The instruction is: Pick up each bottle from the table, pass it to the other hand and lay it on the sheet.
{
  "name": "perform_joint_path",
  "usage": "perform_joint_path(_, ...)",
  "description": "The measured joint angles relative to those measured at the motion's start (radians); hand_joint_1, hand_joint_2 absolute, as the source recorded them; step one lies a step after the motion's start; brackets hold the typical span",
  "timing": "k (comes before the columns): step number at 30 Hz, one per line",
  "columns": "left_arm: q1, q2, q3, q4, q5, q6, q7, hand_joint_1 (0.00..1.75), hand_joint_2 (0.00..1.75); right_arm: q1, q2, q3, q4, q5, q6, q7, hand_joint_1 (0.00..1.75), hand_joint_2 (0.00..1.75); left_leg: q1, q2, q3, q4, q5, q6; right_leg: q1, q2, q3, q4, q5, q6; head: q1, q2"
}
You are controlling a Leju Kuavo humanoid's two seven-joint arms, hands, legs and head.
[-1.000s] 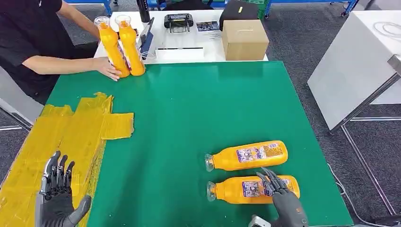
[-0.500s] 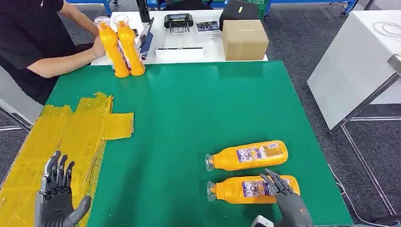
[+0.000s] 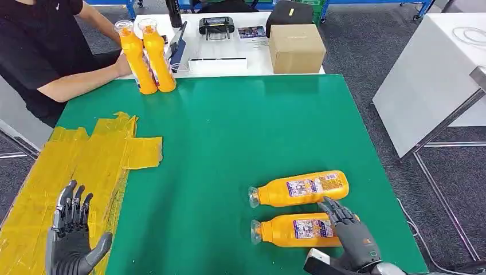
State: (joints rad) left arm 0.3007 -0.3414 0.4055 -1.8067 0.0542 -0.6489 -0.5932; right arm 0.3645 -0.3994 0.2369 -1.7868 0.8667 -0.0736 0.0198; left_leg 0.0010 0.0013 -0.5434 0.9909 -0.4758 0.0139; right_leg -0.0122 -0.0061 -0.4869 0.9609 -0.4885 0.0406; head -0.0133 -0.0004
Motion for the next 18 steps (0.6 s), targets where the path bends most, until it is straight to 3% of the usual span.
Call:
perform_joint_path(17,-0.011,0.0,0.002,0.018,0.009,0.0,0.008,0.0,1.75,-0.036,-0.008,0.017,0.047,0.022,0.022,0.007,0.0,1.75,0.0,0.0,0.0,0.0,0.0,0.0,0.0,0.0,0.001,0.0,0.0,0.0,0.0,0.0)
perform_joint_path(18,-0.012,0.0,0.002,0.019,0.009,0.0,0.008,0.0,1.75,-0.041,-0.008,0.02,0.051,0.024,0.029,0.008,0.14,1.75,0.0,0.0,0.0,0.0,0.0,0.0,0.0,0.0,0.001,0.0,0.0,0.0,0.0,0.0)
